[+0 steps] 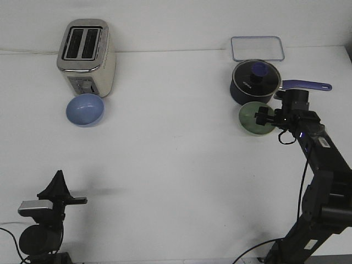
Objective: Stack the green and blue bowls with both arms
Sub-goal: 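Reach the right gripper forward to the rim of the pale green bowl, then grasp the green bowl rim with the right gripper and carry it toward the table center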
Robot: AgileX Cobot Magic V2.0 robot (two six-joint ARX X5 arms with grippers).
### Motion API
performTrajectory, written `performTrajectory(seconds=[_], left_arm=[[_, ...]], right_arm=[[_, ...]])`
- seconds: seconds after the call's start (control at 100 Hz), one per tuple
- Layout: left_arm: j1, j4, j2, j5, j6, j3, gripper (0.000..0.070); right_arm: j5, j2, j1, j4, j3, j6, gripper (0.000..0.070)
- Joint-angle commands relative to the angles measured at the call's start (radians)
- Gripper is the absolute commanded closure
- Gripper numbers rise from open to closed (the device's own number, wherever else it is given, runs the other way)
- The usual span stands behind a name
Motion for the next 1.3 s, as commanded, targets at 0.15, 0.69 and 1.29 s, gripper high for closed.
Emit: performTrajectory(seconds=[0.15, 0.69, 1.29], left_arm=[[0.0, 0.01, -0.001, 0.004, 0.005, -0.019, 0.0685], [0.0, 0.01, -0.001, 0.004, 0.005, -0.019, 0.0685], [0.0, 0.011, -0.001, 0.004, 0.004, -0.019, 0.0685]], right_arm=[[-0.031, 0.058, -0.006, 0.018, 0.027, -0.033, 0.0668], [-0.219, -0.25, -0.002, -0.127, 0.066, -0.022, 0.07], [-0.266, -0.564, 0.562, 0.034, -0.406, 0.134, 0.07]])
